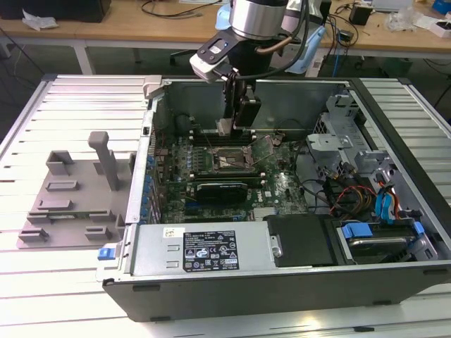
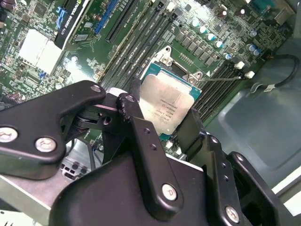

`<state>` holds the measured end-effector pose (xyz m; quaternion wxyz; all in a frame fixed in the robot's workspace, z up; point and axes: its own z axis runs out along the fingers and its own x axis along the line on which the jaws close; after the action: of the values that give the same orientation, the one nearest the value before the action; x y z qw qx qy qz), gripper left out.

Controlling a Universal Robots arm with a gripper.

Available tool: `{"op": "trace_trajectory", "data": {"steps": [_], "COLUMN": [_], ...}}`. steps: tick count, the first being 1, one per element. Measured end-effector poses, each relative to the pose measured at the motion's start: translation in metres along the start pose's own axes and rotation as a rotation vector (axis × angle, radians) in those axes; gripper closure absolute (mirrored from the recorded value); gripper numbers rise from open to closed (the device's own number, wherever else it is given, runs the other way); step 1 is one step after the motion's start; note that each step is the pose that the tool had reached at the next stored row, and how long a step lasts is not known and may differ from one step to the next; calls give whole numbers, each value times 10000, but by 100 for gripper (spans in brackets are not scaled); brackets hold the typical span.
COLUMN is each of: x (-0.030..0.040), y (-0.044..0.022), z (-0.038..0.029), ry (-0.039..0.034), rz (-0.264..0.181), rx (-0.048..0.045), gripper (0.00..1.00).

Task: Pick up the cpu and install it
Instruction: 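Place the cpu into insertion slot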

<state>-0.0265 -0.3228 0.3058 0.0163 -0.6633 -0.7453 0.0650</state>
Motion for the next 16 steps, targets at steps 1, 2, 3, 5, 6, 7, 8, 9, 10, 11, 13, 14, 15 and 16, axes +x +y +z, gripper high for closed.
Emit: {"op": "trace_trajectory", "data": {"steps": [1,2,3,5,6,7,8,9,10,11,13,14,15,16], "x": [0,0,1,1,1,1,1,2,2,2,3,3,4,5], "y": [0,1,1,1,2,2,2,3,3,4,4,6,8,11], "z": [2,5,7,12,15,17,19,23,27,33,40,43,54,81], "ry": [0,1,1,2,3,4,5,7,13,39,82,84,86,84], "rz": [1,5,6,16,25,30,37,50,100,314,690,703,702,704], "rx": [-1,-1,-1,1,1,2,1,1,5,17,43,43,41,43], "gripper": [45,45,45,45,45,45,45,45,45,45,45,45,45,45]}}
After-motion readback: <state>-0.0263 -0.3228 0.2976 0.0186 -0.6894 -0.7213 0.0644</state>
